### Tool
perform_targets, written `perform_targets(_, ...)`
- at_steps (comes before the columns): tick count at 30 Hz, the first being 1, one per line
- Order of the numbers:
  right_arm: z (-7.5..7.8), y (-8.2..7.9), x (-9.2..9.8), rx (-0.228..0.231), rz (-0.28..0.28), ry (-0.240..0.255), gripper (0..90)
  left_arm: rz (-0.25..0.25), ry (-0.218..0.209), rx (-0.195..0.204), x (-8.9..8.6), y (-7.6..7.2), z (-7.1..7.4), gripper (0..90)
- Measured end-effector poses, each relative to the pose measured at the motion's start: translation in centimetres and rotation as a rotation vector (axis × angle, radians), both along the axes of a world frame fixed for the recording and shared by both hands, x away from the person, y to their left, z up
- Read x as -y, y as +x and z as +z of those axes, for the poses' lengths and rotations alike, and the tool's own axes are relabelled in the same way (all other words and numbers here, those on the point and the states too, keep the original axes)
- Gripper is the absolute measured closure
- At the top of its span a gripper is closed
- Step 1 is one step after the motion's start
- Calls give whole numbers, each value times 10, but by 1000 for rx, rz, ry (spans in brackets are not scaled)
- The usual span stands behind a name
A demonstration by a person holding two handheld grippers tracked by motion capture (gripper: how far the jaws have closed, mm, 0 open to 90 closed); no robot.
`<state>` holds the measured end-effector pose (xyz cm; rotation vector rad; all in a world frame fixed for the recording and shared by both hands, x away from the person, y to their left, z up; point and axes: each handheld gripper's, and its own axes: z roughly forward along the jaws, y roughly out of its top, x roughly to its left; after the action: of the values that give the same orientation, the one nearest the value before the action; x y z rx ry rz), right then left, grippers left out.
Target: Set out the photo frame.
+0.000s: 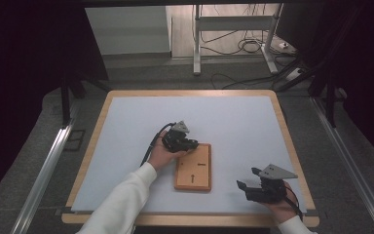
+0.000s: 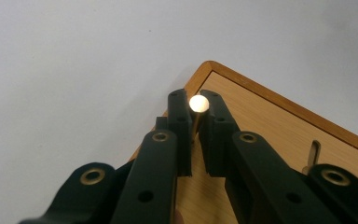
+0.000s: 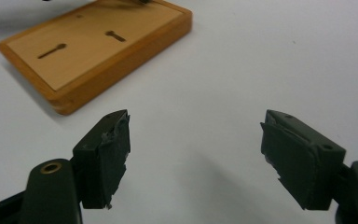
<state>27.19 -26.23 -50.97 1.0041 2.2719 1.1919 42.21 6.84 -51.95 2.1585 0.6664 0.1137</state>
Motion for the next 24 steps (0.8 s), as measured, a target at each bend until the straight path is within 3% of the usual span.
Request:
perform_targets(2,1,-1,-2,7,10,0,235,1,1,-14,0,1,1,835)
perform_targets(3,2,-3,-7,12,33,11,224,-6,-3,-41,-1,3,1,832)
perform_targets(7,2,-6,-17,28,59,7,203,-13,-4,-53,-1,5,2,829)
perform_targets(11,1,-12,-39,57,114,-47,178,-19,-13,-65,-2,6,1,826)
perform_targets(19,1,-13,-54,75,146,-71,177,-37,-20,-105,-4,13,2,825)
perform_targets(24,0,-12,-78,90,186,-120,144,-36,-30,-144,-5,19,3,831)
